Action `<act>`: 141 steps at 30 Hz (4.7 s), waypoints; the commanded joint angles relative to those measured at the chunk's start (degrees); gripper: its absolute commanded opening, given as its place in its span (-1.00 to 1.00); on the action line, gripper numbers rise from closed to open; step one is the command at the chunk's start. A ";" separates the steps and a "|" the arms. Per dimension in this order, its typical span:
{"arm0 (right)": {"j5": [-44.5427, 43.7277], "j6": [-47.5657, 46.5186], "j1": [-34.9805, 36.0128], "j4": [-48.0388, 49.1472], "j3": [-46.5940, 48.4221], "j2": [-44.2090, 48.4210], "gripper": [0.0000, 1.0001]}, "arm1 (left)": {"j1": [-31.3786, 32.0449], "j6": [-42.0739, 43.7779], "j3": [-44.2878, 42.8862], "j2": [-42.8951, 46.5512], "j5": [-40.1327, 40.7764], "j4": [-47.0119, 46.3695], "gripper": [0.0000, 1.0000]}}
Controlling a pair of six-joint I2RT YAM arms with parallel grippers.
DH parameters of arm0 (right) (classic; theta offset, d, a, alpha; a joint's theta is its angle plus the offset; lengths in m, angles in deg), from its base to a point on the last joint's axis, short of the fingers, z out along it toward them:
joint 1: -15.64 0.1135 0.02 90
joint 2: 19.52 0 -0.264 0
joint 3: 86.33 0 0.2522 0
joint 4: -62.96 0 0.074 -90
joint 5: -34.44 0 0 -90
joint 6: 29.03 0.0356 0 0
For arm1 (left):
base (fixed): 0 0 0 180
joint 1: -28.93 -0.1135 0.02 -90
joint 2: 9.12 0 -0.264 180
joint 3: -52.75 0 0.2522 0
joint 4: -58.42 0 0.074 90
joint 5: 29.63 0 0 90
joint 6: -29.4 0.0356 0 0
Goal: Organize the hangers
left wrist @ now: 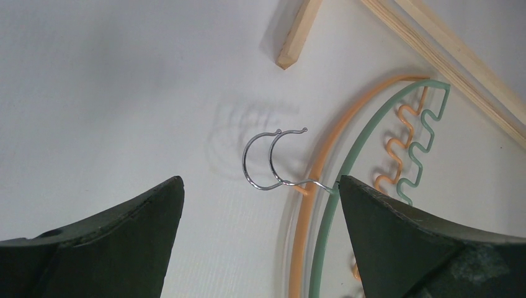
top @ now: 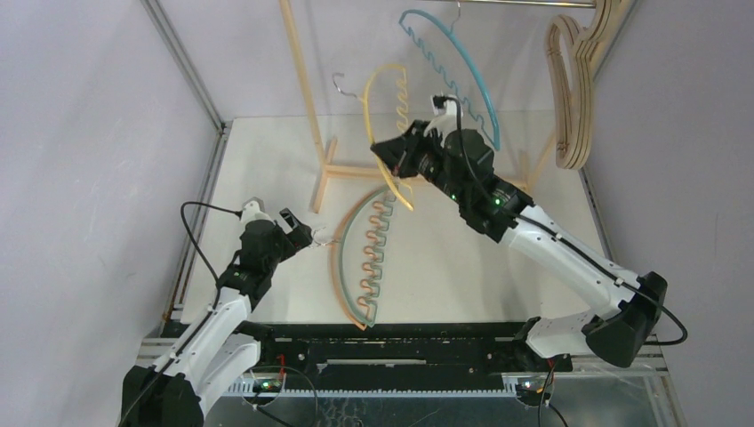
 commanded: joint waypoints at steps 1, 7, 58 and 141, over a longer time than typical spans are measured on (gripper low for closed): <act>2.33 -1.55 -0.64 8.78 10.28 -3.04 -1.00 | -0.31 -0.36 -0.84 0.03 -0.66 -1.48 0.99; 2.29 -2.11 -2.54 10.81 20.29 -9.18 -1.00 | -0.32 -0.20 -0.91 -0.10 -0.90 -1.62 0.99; -2.14 -2.87 -5.98 18.70 16.37 -7.58 -1.00 | -0.41 0.34 -0.76 -6.39 -1.61 -5.09 0.99; -14.82 -3.37 23.45 -2.01 -5.35 -36.18 0.19 | -1.78 0.27 4.73 -3.74 0.64 -5.71 0.99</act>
